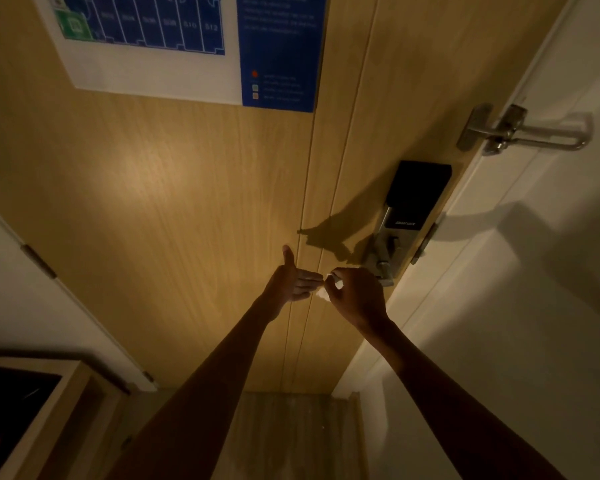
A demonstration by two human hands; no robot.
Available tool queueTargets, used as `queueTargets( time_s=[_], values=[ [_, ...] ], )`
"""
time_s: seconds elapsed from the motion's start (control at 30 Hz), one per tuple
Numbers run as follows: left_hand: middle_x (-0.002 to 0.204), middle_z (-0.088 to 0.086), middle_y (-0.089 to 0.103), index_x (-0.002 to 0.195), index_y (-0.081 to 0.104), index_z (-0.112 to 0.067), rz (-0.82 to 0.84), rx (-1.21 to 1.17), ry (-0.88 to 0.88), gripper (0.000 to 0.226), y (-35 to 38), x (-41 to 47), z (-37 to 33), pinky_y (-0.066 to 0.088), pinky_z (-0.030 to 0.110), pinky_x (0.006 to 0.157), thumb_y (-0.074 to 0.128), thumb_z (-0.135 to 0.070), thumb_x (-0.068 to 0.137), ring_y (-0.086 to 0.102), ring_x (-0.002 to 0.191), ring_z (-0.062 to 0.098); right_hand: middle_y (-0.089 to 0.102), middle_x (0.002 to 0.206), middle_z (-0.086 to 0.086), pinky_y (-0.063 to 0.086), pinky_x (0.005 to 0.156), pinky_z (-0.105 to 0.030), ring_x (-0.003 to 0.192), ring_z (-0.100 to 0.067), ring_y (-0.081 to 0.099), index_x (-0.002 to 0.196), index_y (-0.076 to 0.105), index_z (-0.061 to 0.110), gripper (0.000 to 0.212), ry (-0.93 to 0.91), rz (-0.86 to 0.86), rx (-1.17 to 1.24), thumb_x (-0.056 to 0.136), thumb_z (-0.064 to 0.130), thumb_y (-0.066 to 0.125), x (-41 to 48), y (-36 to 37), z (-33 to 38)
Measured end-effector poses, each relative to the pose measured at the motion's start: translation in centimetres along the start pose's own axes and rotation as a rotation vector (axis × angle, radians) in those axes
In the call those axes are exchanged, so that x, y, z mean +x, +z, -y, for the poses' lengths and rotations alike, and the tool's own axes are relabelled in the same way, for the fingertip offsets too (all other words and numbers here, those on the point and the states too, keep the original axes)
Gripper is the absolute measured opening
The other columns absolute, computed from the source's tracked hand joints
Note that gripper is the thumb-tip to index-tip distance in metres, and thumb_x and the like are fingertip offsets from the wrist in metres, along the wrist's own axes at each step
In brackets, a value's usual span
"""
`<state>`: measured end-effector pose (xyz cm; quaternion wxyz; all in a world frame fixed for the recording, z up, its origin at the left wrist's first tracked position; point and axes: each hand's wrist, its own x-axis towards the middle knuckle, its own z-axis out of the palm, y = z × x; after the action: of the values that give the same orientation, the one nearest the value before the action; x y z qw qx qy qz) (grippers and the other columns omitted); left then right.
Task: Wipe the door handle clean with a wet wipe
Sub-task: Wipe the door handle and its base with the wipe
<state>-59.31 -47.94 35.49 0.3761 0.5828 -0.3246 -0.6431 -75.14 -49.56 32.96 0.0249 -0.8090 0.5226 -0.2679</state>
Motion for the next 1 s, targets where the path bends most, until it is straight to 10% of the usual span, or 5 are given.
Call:
queueTargets(
  time_s=[1.0],
  values=[
    [0.114, 0.019, 0.068, 0.098, 0.070, -0.001, -0.048, -0.041, -0.007, 0.083, 1.9, 0.0, 0.0, 0.051, 0.034, 0.093, 0.012, -0.062, 0.094, 0.065, 0.104, 0.026, 0.073, 0.107, 0.006, 0.049, 0.086, -0.015, 0.099, -0.004, 0.066, 0.114, 0.068, 0.020, 0.026, -0.110, 0.058, 0.141, 0.091, 0.031, 0.062, -1.6, -2.6, -5.2]
  ],
)
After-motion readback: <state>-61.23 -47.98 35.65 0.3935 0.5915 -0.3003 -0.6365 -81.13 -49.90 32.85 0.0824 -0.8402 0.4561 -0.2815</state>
